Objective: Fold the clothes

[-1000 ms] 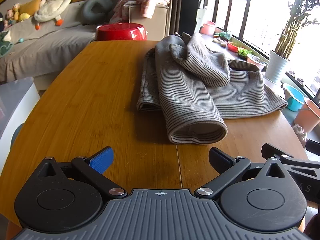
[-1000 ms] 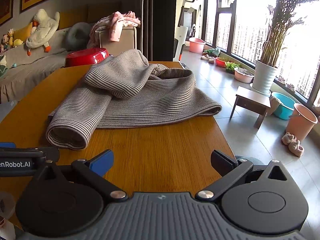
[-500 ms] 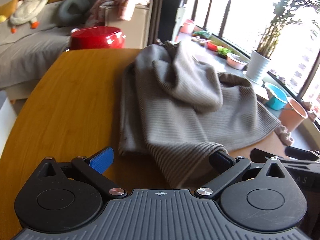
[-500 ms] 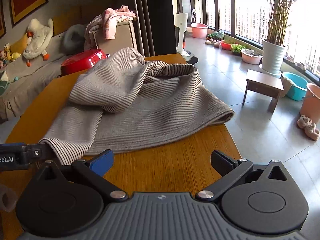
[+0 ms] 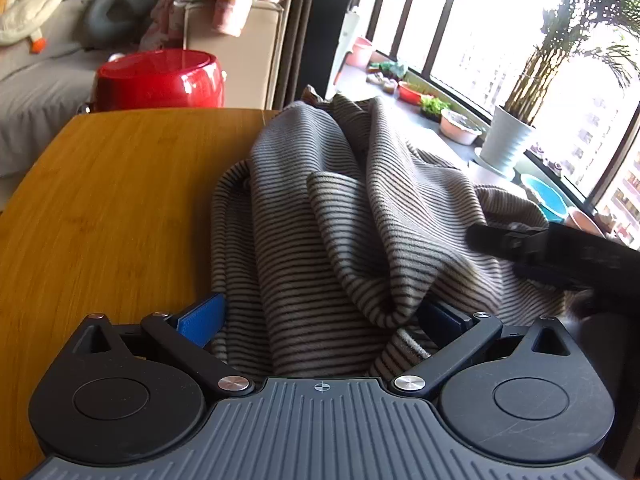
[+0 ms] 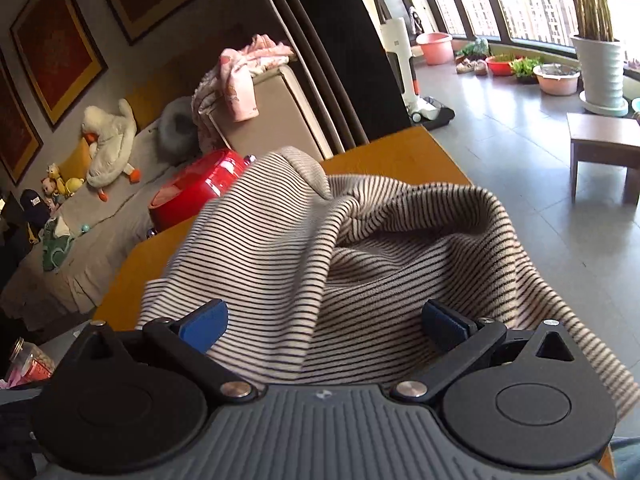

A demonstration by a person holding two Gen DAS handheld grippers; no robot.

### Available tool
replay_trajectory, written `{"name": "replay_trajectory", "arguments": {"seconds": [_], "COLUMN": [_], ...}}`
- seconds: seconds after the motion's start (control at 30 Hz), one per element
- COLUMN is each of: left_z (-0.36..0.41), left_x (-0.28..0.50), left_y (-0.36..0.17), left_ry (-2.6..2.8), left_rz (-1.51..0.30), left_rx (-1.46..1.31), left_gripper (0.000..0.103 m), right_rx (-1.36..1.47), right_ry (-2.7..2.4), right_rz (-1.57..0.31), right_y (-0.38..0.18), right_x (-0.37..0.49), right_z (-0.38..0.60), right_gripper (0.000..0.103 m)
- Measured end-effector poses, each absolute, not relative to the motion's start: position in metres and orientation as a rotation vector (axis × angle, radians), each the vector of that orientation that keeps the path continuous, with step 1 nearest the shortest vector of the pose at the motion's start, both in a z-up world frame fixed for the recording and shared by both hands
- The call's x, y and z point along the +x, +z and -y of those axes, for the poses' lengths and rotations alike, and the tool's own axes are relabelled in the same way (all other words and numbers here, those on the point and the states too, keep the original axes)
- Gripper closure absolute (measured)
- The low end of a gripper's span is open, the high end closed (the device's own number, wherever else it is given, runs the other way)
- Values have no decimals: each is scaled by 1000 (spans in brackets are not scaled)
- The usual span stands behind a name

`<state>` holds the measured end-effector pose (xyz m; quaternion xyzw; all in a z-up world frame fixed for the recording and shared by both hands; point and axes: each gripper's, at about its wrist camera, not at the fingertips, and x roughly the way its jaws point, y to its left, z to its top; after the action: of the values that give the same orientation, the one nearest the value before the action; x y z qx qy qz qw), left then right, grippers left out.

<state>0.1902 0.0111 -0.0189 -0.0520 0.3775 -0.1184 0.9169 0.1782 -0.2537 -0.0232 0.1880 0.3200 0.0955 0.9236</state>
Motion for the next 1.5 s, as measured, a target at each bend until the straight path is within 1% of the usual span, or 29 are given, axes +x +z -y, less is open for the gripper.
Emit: {"name": "replay_trajectory", "arguments": {"seconds": [0.07,0.23,0.43,0.67,0.73,0.83,0.9,0.93,1.0,1.1,1.17,1.23,1.33,1.4,1.5], "left_z": [-13,-19,-35,-55,-60,-71,-78,-81,-90,-106,-117,-126,-130,-129,-123], "left_x": [187,167,114,61,54,57,60,62,63,65,64,66,70,70,71], "left_y": [-22,-26,-24,-19,-18,-15,-10,-7,-1,7,11,13,15,16,16], "left_ry": [-246,-212,-230,-311,-326,-326,-298,-284,-247,-196,-168,-145,-135,-141,-160], "left_rz": [-763,-752,-776,-833,-843,-843,-817,-804,-781,-758,-743,-735,-733,-728,-729], "left_rx": [-97,-49,-33,-25,-33,-84,-92,-95,-103,-131,-148,-170,-199,-210,-200], "left_gripper": [0,0,0,0,0,0,0,0,0,0,0,0,0,0,0], "right_rx": [354,309,318,94,40,-92,-163,-170,-151,-30,14,29,-98,-124,-105], "right_ry": [202,242,440,543,526,511,501,493,457,503,544,629,647,670,702], "right_rz": [-619,-666,-729,-748,-697,-519,-424,-410,-429,-619,-665,-699,-676,-671,-670], "right_y": [-27,-25,-22,-12,-2,21,32,34,30,4,-7,-8,-12,-11,-7], "right_x": [179,169,123,50,41,36,49,61,94,136,135,122,82,59,38], "right_z": [250,243,238,208,198,175,160,152,140,136,137,136,125,123,126], "right_gripper": [0,0,0,0,0,0,0,0,0,4,4,4,4,7,18]}}
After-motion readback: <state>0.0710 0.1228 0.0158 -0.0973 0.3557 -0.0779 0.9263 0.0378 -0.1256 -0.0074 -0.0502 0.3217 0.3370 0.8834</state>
